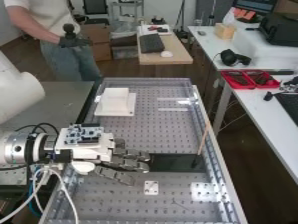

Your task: Grab the larger nut and place it in the white container

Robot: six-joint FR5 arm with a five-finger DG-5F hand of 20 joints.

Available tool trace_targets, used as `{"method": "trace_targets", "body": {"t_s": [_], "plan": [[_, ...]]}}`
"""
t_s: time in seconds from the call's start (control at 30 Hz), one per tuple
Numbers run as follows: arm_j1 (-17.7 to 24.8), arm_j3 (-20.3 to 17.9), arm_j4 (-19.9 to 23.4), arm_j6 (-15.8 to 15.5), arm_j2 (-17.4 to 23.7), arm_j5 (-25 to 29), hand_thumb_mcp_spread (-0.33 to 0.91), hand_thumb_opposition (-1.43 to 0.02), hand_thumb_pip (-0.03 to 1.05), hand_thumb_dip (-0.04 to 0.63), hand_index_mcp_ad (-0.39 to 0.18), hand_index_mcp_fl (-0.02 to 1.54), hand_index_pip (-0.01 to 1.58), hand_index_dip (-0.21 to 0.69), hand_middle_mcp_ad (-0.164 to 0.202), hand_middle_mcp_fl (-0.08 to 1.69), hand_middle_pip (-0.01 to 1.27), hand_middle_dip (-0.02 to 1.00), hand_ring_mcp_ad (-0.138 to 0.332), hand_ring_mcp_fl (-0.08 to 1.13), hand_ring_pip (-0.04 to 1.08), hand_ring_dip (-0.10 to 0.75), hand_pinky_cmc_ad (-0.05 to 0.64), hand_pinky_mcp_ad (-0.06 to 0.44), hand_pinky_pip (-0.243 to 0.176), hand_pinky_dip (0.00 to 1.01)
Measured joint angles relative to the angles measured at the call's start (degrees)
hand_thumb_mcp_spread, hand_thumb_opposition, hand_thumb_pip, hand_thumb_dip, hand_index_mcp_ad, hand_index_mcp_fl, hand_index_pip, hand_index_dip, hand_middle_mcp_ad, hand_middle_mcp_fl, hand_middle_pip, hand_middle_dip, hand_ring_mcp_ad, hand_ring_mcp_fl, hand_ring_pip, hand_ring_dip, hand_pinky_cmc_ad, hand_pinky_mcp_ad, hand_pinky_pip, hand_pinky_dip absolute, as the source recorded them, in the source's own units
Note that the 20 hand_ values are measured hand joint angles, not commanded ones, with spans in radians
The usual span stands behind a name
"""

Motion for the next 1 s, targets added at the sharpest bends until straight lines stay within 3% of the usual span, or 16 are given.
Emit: {"method": "trace_targets", "body": {"t_s": [0.67,0.8,1.0], "plan": [[-0.6,1.5,-1.1,-0.9,-0.8,-2.3,0.34,-0.91,0.78,0.178,-0.202,0.02,1.56,0.031,0.052,0.00,0.12,0.16,0.154,0.00,0.10,0.080,0.328,0.281,-0.105,0.51],[-0.7,1.8,-1.1,-0.8,-0.9,-2.5,0.34,-0.91,0.80,0.187,-0.201,0.15,1.56,0.005,0.052,0.00,0.12,0.16,0.154,0.00,0.12,0.080,0.328,0.281,-0.105,0.52],[-0.6,1.9,-1.4,-1.0,-1.2,-2.8,0.34,-0.91,0.80,0.195,-0.168,0.19,1.54,-0.003,0.051,0.00,0.12,0.16,0.148,0.00,0.12,0.080,0.328,0.281,-0.105,0.52]]}}
